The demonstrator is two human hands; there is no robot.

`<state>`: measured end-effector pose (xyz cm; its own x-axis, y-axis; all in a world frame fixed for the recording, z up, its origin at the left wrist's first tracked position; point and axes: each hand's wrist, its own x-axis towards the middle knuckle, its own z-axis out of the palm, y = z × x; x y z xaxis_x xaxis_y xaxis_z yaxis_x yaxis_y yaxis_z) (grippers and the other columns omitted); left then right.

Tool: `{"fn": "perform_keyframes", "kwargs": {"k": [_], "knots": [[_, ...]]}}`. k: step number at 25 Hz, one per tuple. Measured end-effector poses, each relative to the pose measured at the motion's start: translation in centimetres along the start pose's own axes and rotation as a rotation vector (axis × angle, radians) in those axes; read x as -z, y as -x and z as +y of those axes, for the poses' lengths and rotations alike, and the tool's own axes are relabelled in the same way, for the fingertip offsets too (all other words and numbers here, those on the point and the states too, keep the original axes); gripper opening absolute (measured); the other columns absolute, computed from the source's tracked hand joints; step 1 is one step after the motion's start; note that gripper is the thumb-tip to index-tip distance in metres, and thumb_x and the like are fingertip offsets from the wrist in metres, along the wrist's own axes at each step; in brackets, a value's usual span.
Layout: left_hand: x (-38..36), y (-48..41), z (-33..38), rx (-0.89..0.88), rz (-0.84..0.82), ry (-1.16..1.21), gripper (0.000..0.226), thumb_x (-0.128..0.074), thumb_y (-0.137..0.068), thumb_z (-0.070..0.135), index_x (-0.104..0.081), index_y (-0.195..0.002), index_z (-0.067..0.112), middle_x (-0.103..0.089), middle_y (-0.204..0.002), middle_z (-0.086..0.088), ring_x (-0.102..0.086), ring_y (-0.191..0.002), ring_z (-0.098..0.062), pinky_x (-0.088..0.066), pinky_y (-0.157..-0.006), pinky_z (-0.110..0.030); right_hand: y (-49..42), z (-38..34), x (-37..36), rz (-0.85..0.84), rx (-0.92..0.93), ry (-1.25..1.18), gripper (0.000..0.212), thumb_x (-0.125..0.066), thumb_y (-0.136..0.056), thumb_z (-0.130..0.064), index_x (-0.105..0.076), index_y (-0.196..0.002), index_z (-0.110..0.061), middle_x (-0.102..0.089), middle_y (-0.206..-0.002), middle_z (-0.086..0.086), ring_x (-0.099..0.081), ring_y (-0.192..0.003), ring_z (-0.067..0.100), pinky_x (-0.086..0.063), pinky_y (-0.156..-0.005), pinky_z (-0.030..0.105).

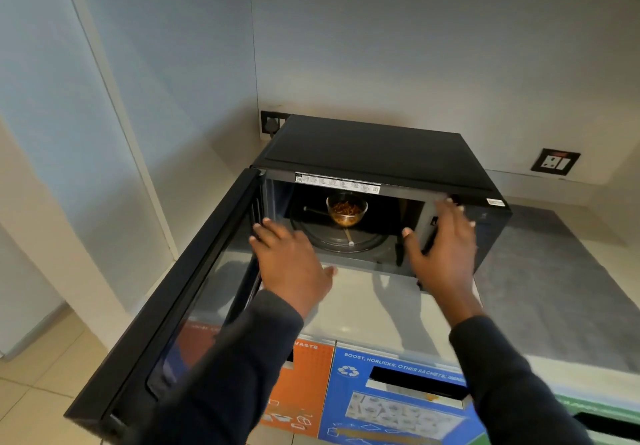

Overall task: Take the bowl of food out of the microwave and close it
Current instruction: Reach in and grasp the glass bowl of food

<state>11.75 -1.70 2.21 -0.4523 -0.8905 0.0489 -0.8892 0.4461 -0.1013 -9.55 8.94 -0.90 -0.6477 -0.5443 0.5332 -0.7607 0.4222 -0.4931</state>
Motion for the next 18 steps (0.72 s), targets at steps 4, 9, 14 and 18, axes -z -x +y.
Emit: {"fn": "perform_keyframes", "kwargs": {"k": [4, 9, 14, 18], "knots": [[-5.2, 1.0, 2.5, -0.122, -0.068, 1.107, 0.101, -0.052, -0.083, 0.078, -0.024, -0.160, 0.018, -0.013, -0.171, -0.010, -0.013, -0.156, -0.025, -0.022, -0.123, -0.040, 5.9, -2.1, -4.7, -0.209, -0.141, -0.431, 0.078, -0.066, -0.089, -0.051, -0.035, -0.154, -0.021, -0.040, -0.160, 0.002, -0.036, -0.146, 0.017, -0.034, -0.117, 0.038], [-10.9, -2.6, 4.5, 0.154, -0.320, 2.043, 0.098, -0.046, -0.077, 0.078, -0.034, -0.158, 0.024, -0.032, -0.165, 0.002, -0.031, -0.149, -0.012, -0.019, -0.125, -0.037, 6.3, -2.2, -9.5, -0.290, -0.718, -1.222, 0.067, -0.054, -0.087, -0.055, -0.045, -0.147, -0.025, -0.050, -0.152, 0.003, -0.044, -0.142, 0.019, -0.033, -0.117, 0.034], [-14.2, -8.4, 6.5, 0.283, -0.236, 2.345, 0.087, -0.039, -0.094, 0.071, -0.031, -0.159, 0.015, -0.040, -0.161, -0.007, -0.038, -0.147, -0.021, -0.024, -0.123, -0.037, 2.9, -1.5, -13.9, -0.232, -0.801, -1.449, 0.073, -0.043, -0.097, -0.059, -0.037, -0.155, -0.016, -0.046, -0.156, 0.007, -0.043, -0.144, 0.024, -0.027, -0.124, 0.041], [-15.1, -13.3, 7.5, 0.242, -0.177, 2.423, 0.090, -0.038, -0.094, 0.073, -0.030, -0.158, 0.010, -0.036, -0.163, -0.012, -0.034, -0.149, -0.024, -0.024, -0.122, -0.038, -0.2, -0.6, -16.9, -0.179, -0.779, -1.508, 0.078, -0.044, -0.095, -0.063, -0.036, -0.155, -0.013, -0.043, -0.158, 0.010, -0.040, -0.147, 0.025, -0.026, -0.124, 0.039]]}}
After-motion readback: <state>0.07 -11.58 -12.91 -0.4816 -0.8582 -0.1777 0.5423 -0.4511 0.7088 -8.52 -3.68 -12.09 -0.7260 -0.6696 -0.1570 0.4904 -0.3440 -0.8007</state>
